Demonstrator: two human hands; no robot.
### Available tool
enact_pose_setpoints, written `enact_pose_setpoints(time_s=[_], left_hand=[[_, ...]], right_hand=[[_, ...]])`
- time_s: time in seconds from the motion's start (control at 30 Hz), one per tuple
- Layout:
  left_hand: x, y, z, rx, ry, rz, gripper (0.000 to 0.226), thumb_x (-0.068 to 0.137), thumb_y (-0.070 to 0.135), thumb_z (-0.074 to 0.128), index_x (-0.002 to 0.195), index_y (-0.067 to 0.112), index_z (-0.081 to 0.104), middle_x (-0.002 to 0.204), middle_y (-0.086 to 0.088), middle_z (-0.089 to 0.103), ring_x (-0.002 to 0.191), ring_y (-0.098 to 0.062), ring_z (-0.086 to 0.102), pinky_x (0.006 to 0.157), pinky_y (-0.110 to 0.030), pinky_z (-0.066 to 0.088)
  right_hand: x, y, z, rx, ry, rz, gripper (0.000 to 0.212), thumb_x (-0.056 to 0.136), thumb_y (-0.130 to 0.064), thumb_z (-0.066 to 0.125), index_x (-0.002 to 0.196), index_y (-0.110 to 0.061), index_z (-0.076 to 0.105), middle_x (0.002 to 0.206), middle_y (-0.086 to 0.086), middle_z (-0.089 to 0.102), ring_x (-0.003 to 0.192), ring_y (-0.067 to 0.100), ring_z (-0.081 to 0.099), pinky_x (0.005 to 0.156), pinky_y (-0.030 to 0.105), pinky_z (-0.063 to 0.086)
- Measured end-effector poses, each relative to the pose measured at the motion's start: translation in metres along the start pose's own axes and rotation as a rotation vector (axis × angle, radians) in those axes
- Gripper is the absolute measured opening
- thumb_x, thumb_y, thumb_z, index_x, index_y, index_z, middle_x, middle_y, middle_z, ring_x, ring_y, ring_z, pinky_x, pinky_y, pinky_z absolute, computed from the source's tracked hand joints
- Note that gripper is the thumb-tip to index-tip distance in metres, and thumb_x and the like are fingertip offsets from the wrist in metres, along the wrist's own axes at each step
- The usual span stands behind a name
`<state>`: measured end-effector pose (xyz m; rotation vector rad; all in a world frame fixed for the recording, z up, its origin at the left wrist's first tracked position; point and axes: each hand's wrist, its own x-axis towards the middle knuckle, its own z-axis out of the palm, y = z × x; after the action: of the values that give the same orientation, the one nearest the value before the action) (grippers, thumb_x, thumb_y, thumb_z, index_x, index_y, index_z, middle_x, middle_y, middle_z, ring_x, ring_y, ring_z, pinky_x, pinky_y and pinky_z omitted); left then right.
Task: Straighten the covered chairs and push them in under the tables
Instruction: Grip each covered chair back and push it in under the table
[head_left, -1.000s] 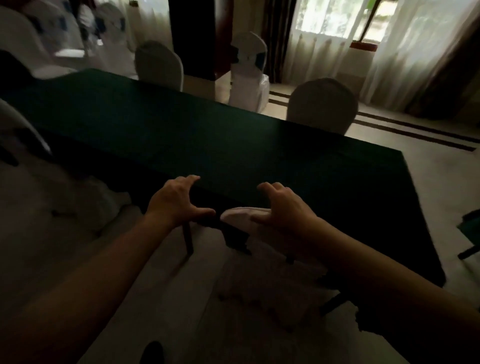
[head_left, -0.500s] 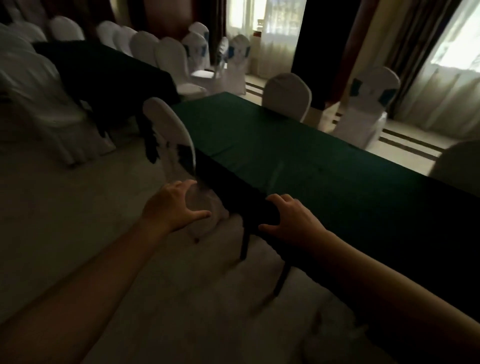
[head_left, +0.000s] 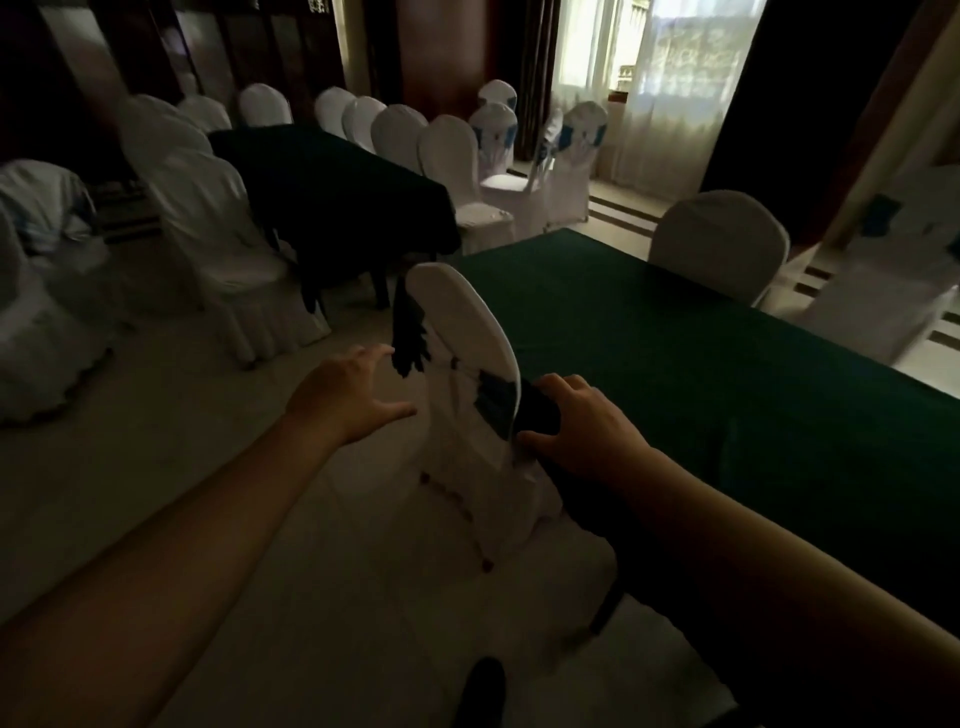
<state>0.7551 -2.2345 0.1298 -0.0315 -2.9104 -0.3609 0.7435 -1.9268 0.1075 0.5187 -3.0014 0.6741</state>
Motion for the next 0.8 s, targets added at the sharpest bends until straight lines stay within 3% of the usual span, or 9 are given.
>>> enact_pose_setpoints(time_s=[0.43, 0.67, 0.8], left_hand=[[0.316, -0.062, 0.076, 0.074, -0.125, 0.153, 0.097, 0.064, 0.071, 0.071, 0.142, 0.027, 0.035, 0.14, -0.007, 0.047, 0.119, -0.03, 0.05, 0.091, -0.042, 0.049], [0.439, -0.093, 0.124, 0.039, -0.261, 0.323, 0.103, 0.061, 0.059, 0.08, 0.146, 0.025, 0.032, 0.144, -0.007, 0.039, 0.127, -0.031, 0.041, 0.099, -0.044, 0.042], [0.504, -0.113, 0.14, -0.013, -0.429, 0.482, 0.101, 0.059, 0.068, 0.076, 0.144, 0.031, 0.035, 0.145, -0.002, 0.04, 0.13, -0.025, 0.041, 0.102, -0.044, 0.04]], right_hand=[[0.284, 0.05, 0.05, -0.023, -0.003, 0.217, 0.089, 0.065, -0.062, 0.075, 0.137, -0.035, 0.032, 0.131, 0.003, 0.046, 0.105, 0.02, 0.052, 0.079, 0.038, 0.05], [0.345, 0.057, 0.089, 0.016, -0.02, 0.379, 0.09, 0.063, -0.068, 0.071, 0.136, -0.039, 0.028, 0.131, 0.0, 0.045, 0.103, 0.017, 0.051, 0.07, 0.031, 0.045], [0.364, 0.045, 0.116, 0.004, 0.036, 0.466, 0.083, 0.067, -0.072, 0.062, 0.136, -0.037, 0.03, 0.131, -0.001, 0.044, 0.1, 0.016, 0.054, 0.07, 0.03, 0.047]])
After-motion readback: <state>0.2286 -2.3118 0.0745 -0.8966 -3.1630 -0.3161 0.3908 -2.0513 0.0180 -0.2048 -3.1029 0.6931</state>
